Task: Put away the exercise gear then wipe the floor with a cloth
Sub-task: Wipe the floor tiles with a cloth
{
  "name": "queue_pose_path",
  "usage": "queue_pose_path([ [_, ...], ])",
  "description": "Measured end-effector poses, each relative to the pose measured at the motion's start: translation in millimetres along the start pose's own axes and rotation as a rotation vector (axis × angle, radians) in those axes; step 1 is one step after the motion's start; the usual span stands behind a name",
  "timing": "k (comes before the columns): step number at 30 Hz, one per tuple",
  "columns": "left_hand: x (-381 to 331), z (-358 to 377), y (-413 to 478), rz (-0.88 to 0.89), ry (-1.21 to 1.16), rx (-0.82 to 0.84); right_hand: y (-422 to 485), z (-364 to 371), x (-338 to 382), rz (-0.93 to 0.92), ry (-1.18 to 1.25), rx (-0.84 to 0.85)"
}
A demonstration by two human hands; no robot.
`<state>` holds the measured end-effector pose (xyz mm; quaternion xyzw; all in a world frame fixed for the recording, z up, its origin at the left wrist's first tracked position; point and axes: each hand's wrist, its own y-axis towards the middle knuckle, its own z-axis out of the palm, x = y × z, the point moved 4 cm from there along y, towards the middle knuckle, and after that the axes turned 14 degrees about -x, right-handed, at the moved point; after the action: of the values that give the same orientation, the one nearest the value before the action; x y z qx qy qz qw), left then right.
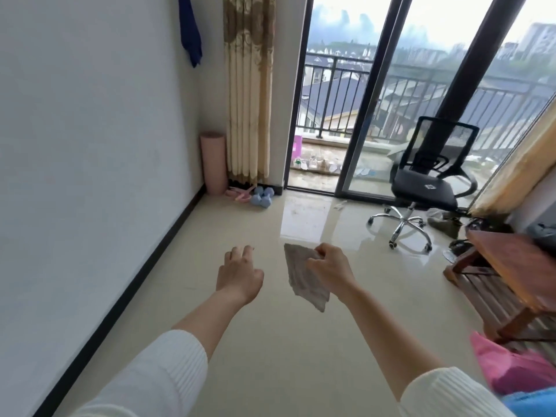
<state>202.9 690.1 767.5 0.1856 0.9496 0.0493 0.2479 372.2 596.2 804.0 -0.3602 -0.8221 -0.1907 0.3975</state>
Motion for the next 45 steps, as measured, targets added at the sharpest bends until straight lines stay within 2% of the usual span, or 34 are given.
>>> queue_pose_path([
  [7,-11.0,85.7,166.2,-0.126,-0.073,-0.022,191.4,51.1,-9.4,-0.004,-0.062,0.051],
  [15,7.4,156.6,329.6,-0.396,-0.118,-0.043,411.5,123.8,17.9,-0.057,-0.129,0.185],
  [19,50.0,176.2,384.2,-0.539,-0.093,-0.072,477.8,191.8,44.3,-0.116,-0.175,0.309],
  [26,142.5,234.9,484.3,-0.804,-0.106,-0.144,563.1,341.1,80.7,-0.327,-0.244,0.511],
  [32,199.3,291.4,535.7,-1.011,-0.124,-0.162,628.4,461.1,79.9,-0.352,-0.308,0.667],
  [38,248.4,357.6,551.1,-1.213,-0.108,-0.169,663.0,565.9,33.7,-0.376,-0.373,0.828],
  [40,268.1,384.8,557.6,-1.228,-0.076,-0.171,672.3,607.9,12.0,-0.402,-0.402,0.874],
  [45,338.8,507.2,554.1,-1.338,-0.021,-0.216,683.0,746.6,-100.5,-0.451,-0.478,1.005],
])
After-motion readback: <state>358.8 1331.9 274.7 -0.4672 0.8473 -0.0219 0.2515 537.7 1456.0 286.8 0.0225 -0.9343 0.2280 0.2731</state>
